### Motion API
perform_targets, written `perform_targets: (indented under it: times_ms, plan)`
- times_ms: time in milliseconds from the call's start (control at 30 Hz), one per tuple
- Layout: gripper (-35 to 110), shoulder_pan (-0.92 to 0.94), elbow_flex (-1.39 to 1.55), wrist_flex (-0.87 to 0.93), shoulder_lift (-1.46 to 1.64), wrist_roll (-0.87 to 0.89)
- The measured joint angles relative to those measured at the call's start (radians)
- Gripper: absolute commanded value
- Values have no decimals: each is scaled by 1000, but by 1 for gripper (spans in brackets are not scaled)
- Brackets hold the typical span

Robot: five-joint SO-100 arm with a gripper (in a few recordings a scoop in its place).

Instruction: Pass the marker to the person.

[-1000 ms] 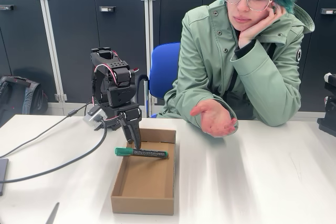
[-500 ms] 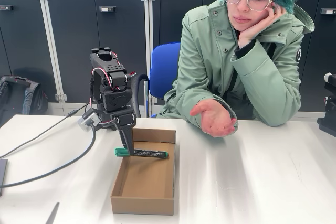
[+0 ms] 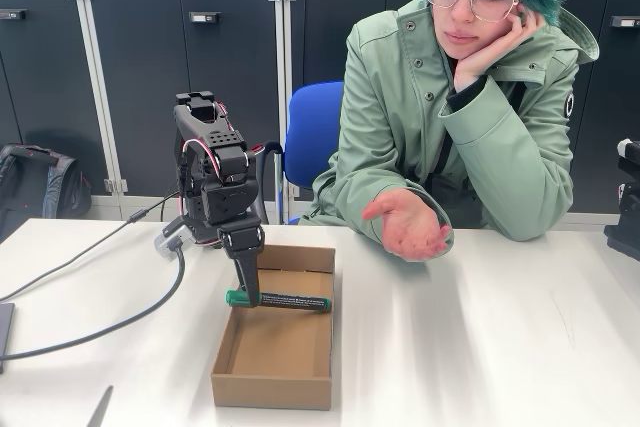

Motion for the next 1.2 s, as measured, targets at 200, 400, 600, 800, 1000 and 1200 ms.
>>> perform_targets:
  times_ms: [200,400,600,800,1000,1200]
  plan:
    - [23,-5,-2,-9,0,6]
    - [19,-5,-2,-9,0,6]
    - [20,3,-2,-12,-9,0]
    - [22,15,-2,-18,-31,-2]
    - [23,23,-2,-20,-52,-2]
    - [14,23,-2,-28,-54,-2]
